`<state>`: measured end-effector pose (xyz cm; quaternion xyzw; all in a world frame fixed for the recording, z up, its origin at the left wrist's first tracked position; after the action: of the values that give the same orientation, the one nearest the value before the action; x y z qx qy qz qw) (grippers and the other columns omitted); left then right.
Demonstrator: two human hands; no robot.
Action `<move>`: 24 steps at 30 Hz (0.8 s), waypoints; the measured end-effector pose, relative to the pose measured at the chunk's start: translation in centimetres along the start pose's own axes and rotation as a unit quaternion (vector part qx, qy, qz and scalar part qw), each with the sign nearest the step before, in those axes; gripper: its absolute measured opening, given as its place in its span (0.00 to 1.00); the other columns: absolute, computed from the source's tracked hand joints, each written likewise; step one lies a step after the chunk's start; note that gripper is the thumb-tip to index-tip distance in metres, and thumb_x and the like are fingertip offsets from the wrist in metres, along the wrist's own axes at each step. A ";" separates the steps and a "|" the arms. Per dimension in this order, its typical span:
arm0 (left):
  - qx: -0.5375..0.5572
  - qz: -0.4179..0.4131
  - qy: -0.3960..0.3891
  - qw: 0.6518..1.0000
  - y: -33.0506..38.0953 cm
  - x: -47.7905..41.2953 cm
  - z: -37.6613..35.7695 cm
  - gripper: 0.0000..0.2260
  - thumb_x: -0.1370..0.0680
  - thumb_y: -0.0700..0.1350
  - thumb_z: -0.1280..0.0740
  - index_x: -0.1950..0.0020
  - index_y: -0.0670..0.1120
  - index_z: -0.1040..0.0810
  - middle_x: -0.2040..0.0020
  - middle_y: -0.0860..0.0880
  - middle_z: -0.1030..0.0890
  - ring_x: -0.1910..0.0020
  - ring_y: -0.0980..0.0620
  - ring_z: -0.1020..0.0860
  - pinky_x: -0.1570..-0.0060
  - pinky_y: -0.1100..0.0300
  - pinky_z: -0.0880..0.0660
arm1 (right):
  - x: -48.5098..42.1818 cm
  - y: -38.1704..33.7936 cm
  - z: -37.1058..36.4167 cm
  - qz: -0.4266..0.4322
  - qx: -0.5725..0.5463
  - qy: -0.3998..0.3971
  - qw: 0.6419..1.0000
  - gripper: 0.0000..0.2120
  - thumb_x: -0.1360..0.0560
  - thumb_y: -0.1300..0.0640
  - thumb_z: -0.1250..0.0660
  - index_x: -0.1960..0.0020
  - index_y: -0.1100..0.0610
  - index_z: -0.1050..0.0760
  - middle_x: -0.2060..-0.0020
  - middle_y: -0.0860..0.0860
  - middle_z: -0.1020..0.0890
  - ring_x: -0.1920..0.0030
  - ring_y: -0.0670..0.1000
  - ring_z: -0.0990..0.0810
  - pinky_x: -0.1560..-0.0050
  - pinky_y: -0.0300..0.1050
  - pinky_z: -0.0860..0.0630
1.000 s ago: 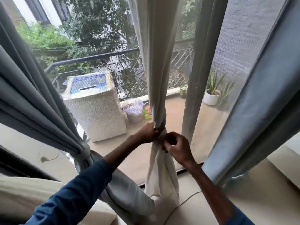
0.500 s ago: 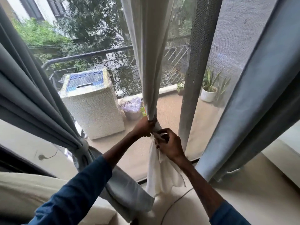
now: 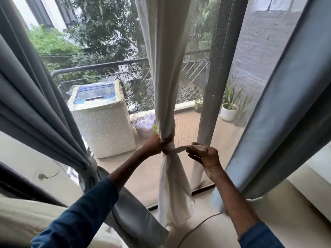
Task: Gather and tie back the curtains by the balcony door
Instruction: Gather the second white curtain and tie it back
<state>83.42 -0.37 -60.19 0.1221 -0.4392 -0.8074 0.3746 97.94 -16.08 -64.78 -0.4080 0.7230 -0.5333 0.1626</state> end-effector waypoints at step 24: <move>-0.066 -0.036 -0.050 0.996 0.7 -0.7 0.3 0.21 0.14 0.52 0.51 0.57 0.41 0.28 0.67 0.49 0.26 0.67 0.53 0.27 0.71 0.71 0.33 | 0.1 -3.5 -10.5 0.274 0.640 -0.120 0.707 0.15 0.23 0.46 0.39 0.43 0.46 0.17 0.53 0.52 0.14 0.52 0.59 0.18 0.56 0.51 0.23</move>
<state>84.11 0.07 -59.50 0.0719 -0.3985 -0.8527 0.3301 92.31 -9.85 -57.62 -0.0505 0.2624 -0.7464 0.6095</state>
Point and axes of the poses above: each hand's wrist, its own x-axis away from the middle knuckle, its own z-axis out of the back of the hand, y = z × x, the point moved 9 cm from there along -x, towards the middle knuckle
